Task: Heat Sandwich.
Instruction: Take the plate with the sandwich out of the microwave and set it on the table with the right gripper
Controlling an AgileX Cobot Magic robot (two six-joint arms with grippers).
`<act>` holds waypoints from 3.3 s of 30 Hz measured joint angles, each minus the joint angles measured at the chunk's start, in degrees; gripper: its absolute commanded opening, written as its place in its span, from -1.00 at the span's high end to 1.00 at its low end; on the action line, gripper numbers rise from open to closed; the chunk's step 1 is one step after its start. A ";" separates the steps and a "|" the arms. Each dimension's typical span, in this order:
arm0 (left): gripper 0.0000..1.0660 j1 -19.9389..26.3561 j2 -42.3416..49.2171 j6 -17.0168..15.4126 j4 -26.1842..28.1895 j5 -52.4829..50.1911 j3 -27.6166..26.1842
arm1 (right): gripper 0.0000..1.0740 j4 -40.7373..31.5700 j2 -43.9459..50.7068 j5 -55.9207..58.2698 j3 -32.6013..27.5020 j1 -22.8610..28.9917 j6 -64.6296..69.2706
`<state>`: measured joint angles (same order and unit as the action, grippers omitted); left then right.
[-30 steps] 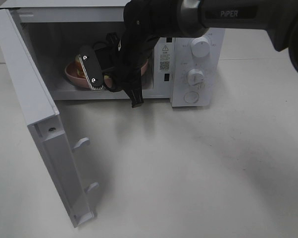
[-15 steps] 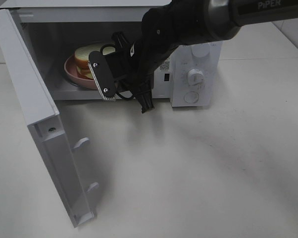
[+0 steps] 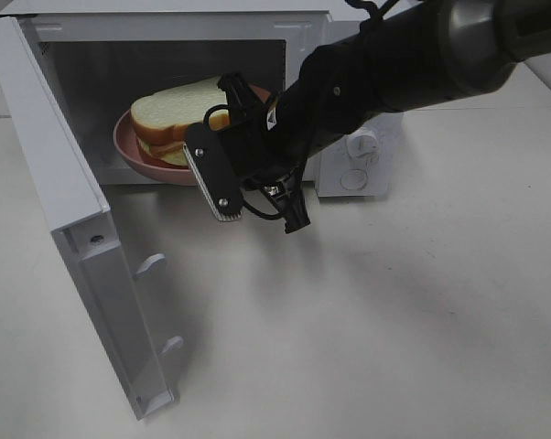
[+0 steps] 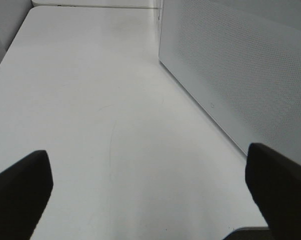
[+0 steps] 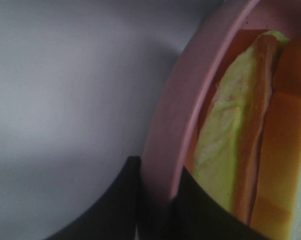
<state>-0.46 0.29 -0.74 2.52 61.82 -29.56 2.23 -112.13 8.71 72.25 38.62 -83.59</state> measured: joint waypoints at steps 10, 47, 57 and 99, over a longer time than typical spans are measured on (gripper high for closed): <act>-0.88 0.00 0.00 0.00 0.00 0.00 0.00 | 1.00 0.57 6.53 -5.67 -10.20 0.57 -0.11; -0.88 0.00 0.00 0.00 0.00 0.00 0.00 | 0.99 0.34 34.66 -6.76 -38.79 0.86 3.38; -0.88 0.00 0.00 0.00 0.00 0.00 0.00 | 0.99 0.34 45.55 -1.83 -44.35 0.86 4.18; -0.88 0.00 0.00 0.00 0.00 0.00 0.00 | 0.98 15.93 68.98 17.02 -52.14 0.86 29.62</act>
<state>-0.46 0.29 -0.74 2.52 61.82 -29.56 18.16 -43.14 25.73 20.11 39.48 -53.97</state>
